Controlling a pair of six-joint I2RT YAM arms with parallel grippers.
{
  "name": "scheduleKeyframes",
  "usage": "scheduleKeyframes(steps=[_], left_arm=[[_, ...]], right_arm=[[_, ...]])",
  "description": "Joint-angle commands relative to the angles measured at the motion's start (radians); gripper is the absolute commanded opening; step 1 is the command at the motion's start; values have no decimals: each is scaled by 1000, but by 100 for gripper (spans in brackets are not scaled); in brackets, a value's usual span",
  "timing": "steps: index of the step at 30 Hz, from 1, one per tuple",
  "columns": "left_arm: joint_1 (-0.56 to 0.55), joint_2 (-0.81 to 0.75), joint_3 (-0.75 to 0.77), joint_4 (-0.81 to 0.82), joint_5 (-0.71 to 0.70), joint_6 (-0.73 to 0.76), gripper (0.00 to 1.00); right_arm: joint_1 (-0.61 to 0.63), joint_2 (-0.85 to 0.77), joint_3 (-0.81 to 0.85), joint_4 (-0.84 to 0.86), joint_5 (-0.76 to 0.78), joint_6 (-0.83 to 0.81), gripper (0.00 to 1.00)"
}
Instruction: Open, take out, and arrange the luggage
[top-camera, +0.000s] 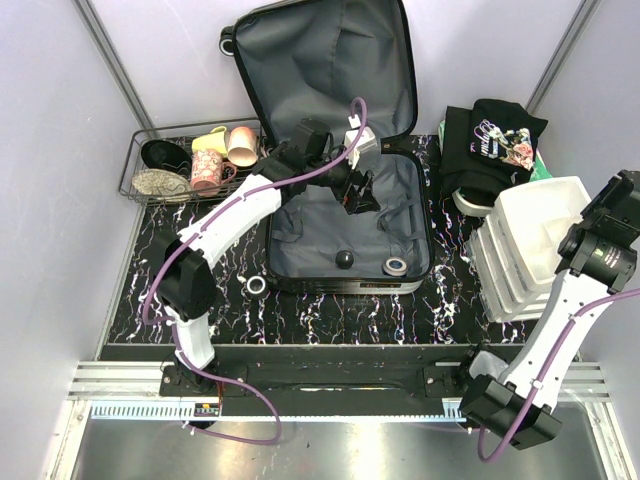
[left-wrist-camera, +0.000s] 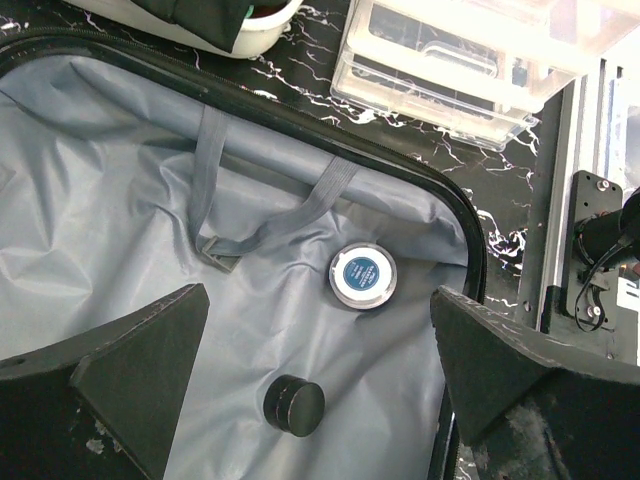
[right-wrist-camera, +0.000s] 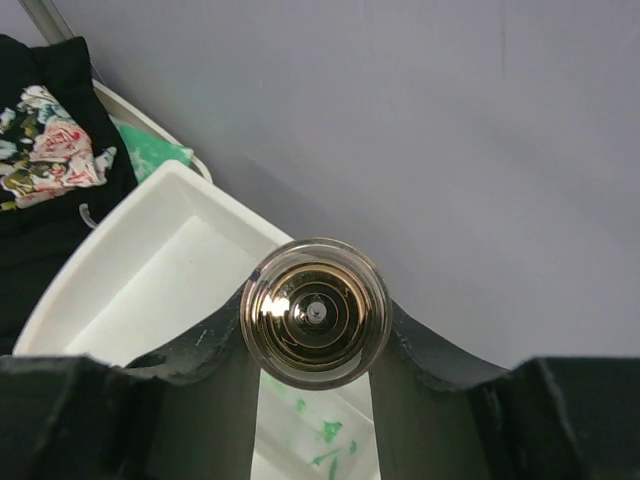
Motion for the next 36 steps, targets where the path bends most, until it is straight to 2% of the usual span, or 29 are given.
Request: scheduleKeyframes(steps=[1,10,14,15,17,18,20,21,22,25,27,29,32,36], left_arm=[[5,15,43,16,8,-18,99],[10,-15,-9,4,-58,17,99],[14,-32,-48,-5,-94,42,99],[16,-34,-52,-10,-110,45,99],[22,-29,-55,-34,-113,62,99],[25,-26,-55,-45,-104,68,99],[33,-18,-60,-83,-81,111,99],[36,-15,-66,-95,-26,134,99],[42,-15,-74,-127,14,203,99],[38,-12,-110,-189,111,351,99],[36,-5,-135,-212,152,442,98],[25,12,-141,-258,163,507,93],[-8,37,-159,-309,125,649,82],[-42,48,-215,-323,42,821,80]], right_arm=[[-1,26,38,127,-43,71,0],[-1,48,-56,166,-75,66,0],[-1,56,-91,176,-86,48,6],[1,60,-95,176,-87,46,13],[-1,63,-102,170,-101,45,17],[1,62,-103,170,-104,45,30],[1,62,-103,160,-122,45,47],[1,63,-99,155,-128,45,53],[1,63,-93,141,-148,45,63],[1,57,-60,117,-199,10,80],[-1,57,-28,101,-207,-1,84],[-1,56,9,75,-233,-12,91],[1,46,56,57,-309,-26,96],[-1,60,137,14,-441,-32,100]])
